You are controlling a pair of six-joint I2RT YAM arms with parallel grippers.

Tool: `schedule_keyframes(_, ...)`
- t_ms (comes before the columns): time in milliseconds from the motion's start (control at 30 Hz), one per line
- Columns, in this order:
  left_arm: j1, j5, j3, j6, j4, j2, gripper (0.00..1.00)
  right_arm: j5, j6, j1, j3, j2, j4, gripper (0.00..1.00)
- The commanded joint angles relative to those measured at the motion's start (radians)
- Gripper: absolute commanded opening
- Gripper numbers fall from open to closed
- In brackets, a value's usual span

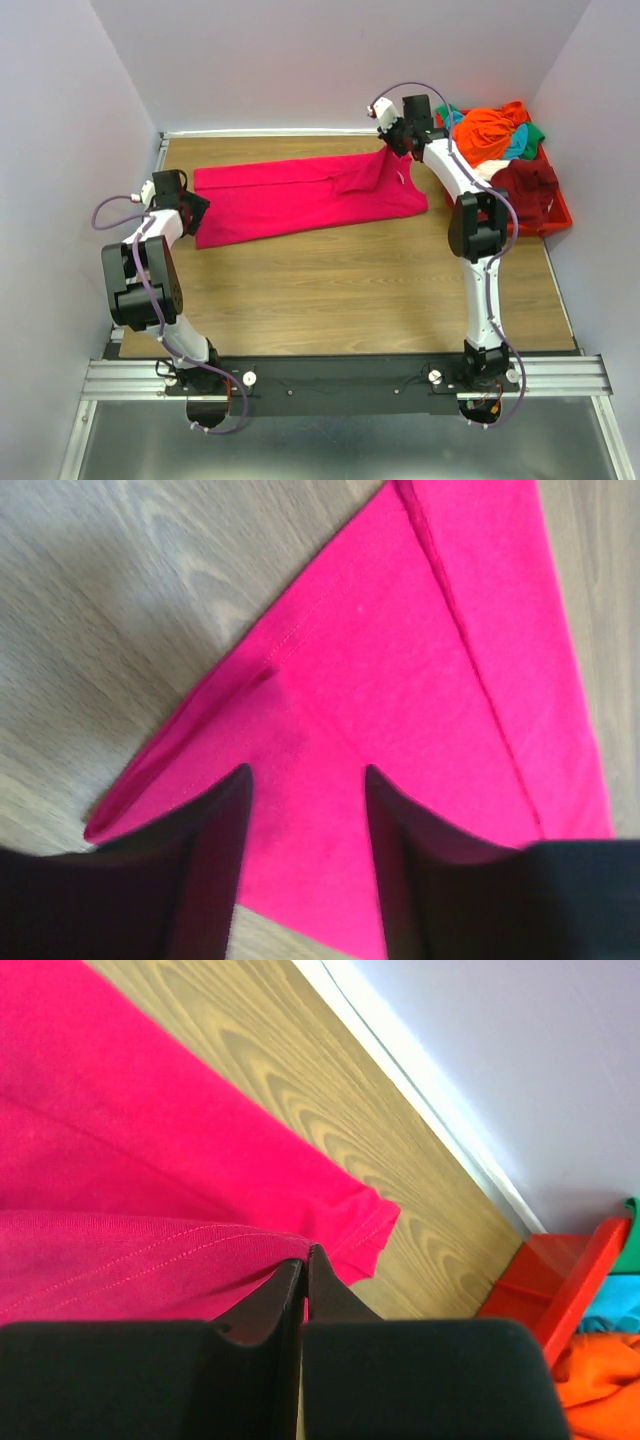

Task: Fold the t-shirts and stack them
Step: Fold the tshirt

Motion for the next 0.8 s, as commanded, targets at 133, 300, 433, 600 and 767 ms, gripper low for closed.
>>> schedule_keyframes(133,0.040,-0.005,0.040,0.113,-0.067,-0.136,0.72,0.029,0.154,0.018,0.125,0.131,0.096,0.59)
schedule_keyframes(300,0.046,0.012,0.020,0.277,-0.021,-0.322,0.72,0.290,0.329,0.035,0.127,0.157,0.253,1.00)
schedule_keyframes(433,0.029,0.108,-0.083,0.583,0.123,-0.516,0.72,0.236,0.335,0.034,0.064,0.087,0.253,1.00)
schedule_keyframes(600,-0.032,0.254,-0.219,0.778,0.242,-0.666,0.85,-0.215,0.066,0.031,-0.238,-0.159,0.147,1.00)
schedule_keyframes(767,-0.133,0.179,-0.314,0.866,0.254,-0.767,0.84,-0.394,-0.137,0.060,-0.295,-0.207,-0.170,0.85)
